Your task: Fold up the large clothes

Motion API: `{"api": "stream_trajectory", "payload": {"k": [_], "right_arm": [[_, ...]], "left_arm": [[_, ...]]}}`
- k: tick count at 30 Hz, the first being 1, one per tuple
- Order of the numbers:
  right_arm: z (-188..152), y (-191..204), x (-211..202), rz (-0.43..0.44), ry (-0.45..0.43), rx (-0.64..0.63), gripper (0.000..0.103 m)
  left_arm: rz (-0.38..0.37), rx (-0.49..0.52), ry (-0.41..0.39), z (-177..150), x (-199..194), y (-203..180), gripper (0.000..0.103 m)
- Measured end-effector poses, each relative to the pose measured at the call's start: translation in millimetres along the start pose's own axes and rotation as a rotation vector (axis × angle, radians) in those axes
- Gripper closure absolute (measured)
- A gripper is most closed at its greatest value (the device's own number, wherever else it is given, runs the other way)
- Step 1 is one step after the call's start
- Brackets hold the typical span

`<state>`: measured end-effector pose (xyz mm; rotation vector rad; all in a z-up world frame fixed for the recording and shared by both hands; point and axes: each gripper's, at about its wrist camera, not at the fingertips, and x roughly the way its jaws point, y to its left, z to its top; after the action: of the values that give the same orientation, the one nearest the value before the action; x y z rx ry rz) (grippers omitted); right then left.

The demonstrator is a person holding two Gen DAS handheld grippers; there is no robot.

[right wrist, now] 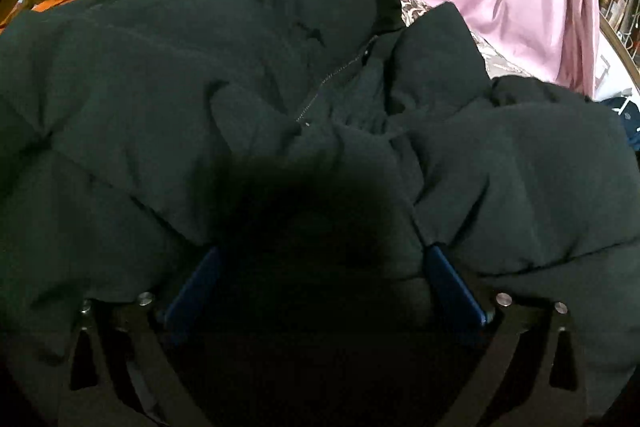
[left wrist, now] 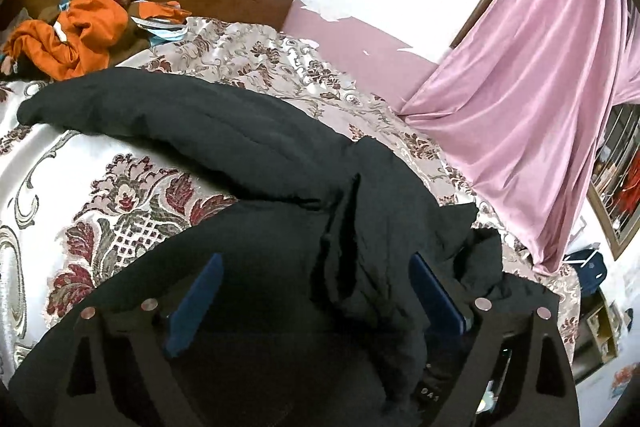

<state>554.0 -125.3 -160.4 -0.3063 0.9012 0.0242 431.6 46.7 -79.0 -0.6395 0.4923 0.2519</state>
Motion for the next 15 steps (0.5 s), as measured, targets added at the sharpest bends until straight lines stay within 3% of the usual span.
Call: {"api": "stream_trajectory", "payload": {"k": [6,10,12,15], "right_arm": [[-13,10,-16,-0.002,-0.055,-0.003,0.002],[-29,-15,-43,0.242,-0.188,0.128,0.002],[-38,-31,-48,0.323,-0.209,0.241,0.002],[-52,-37,-58,0.38,-0.242,0.321,0.002]], "left_arm": [[0.01,-0.033,-0.017,1,-4,7,0.005],[0.004,-0.116,-0.027,5,-7,22,0.004],[0.02,-0.172,-0.034,8,-9,33,0.0],[0.104,-0.237,-0.046,12,-13,51,0.0]]}}
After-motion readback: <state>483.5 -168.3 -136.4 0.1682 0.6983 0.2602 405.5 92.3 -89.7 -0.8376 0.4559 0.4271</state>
